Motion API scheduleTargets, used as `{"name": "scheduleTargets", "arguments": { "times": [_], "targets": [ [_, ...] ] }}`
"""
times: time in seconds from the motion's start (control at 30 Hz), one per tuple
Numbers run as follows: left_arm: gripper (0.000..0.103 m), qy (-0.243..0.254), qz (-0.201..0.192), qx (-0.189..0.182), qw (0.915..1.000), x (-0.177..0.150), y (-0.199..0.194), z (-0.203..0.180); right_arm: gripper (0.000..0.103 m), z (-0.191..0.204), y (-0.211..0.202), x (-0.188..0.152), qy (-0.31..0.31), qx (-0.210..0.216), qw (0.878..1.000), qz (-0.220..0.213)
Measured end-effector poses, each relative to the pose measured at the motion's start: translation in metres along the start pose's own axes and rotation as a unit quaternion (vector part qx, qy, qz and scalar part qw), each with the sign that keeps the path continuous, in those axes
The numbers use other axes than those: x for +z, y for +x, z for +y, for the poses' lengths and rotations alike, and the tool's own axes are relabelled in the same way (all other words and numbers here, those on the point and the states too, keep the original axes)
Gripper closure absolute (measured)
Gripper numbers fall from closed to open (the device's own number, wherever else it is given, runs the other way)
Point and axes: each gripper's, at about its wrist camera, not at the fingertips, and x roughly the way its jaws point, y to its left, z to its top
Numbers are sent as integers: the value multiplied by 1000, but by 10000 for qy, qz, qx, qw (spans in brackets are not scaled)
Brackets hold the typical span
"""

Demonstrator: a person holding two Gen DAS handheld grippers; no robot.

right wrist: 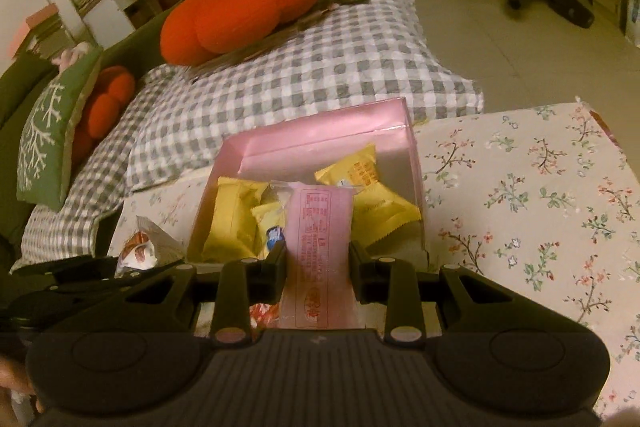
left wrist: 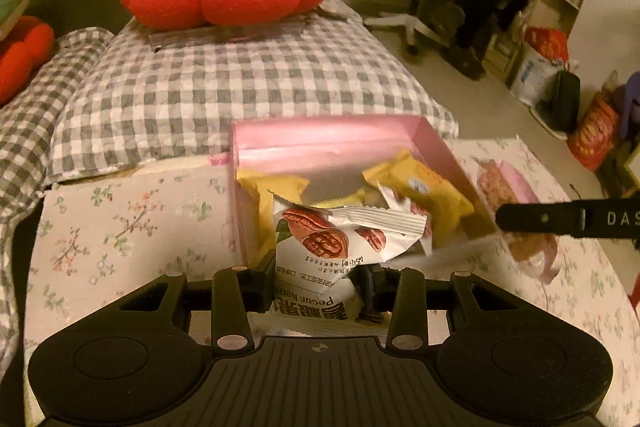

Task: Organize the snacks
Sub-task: 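Lower the pink bar and pecan packet into the box and open both tools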

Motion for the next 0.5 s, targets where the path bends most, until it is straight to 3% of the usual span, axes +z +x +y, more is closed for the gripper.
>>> {"name": "scheduleTargets", "arguments": {
  "times": [0.27,0.5],
  "targets": [
    [65,-460,-176,-232,9985,14,23,7,74,2,24,13,408,544,9976,-141],
    [65,-560,-218,-197,9980,17,41,14,74,8,43,22,605,903,9938,-214]
  ]
}}
